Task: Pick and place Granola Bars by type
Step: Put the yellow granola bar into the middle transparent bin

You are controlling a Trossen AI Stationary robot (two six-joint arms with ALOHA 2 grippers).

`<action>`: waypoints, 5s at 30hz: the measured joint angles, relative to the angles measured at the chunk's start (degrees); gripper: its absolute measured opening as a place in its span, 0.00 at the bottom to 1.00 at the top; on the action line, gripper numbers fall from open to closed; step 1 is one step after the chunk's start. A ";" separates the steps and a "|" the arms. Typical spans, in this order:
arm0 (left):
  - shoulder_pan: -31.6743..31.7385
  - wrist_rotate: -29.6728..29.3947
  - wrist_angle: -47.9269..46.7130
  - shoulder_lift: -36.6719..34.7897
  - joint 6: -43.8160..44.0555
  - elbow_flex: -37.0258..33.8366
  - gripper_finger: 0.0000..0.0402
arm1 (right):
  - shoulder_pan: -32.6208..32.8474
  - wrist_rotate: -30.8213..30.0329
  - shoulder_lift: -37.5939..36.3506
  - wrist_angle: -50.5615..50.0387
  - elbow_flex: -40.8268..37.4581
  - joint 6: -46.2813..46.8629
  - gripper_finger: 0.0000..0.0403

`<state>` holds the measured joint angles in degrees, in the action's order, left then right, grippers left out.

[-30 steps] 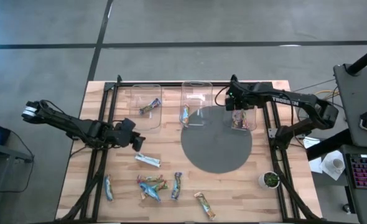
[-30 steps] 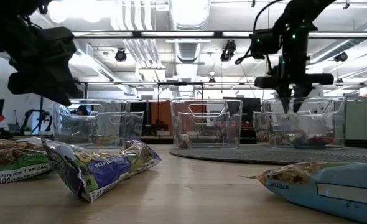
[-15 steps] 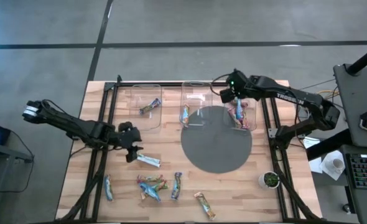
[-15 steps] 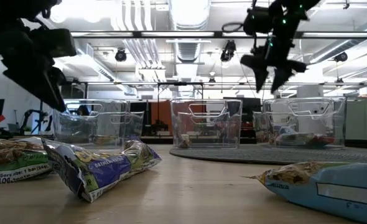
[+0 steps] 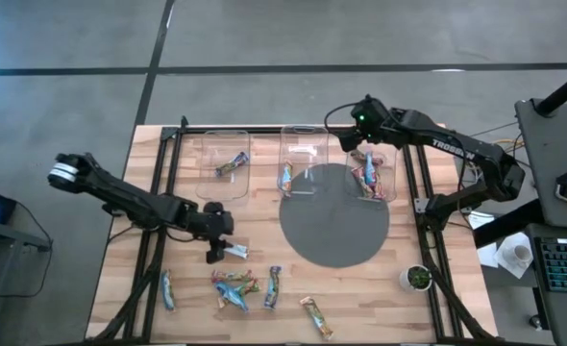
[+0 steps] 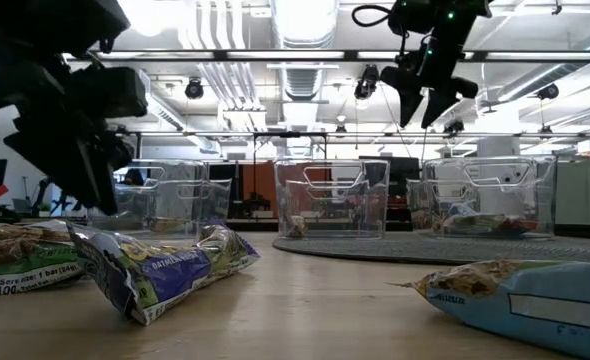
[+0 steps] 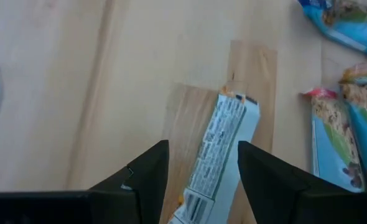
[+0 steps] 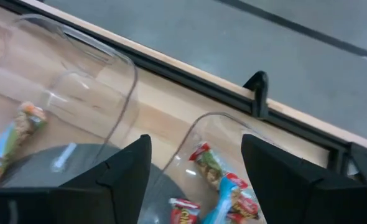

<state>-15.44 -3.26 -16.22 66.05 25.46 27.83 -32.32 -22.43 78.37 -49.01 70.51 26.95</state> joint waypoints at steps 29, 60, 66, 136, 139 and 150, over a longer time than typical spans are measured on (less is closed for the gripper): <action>-3.02 -0.91 -4.41 9.13 -3.54 2.39 0.37 | -0.33 -1.58 2.82 0.09 -0.42 -0.94 0.58; 40.17 27.68 40.36 -8.75 33.04 0.41 0.07 | 3.48 3.42 2.82 8.57 -0.45 6.46 0.56; 42.54 31.69 50.12 6.66 44.67 5.49 0.06 | 4.31 3.17 2.72 8.68 -0.45 7.21 0.56; 38.49 18.78 7.07 32.52 -6.58 46.29 0.33 | 4.31 -0.23 1.62 7.95 -1.55 10.31 0.56; 38.58 19.09 7.28 32.52 -5.66 46.27 0.36 | 4.31 -0.21 1.62 7.93 -2.08 10.51 0.56; 37.08 19.16 -1.27 26.24 -10.04 46.01 0.37 | 5.18 0.47 1.60 8.00 -2.76 9.49 0.56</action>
<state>21.64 15.90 -17.49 92.29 15.42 73.84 -27.13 -21.95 79.96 -41.01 67.75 36.44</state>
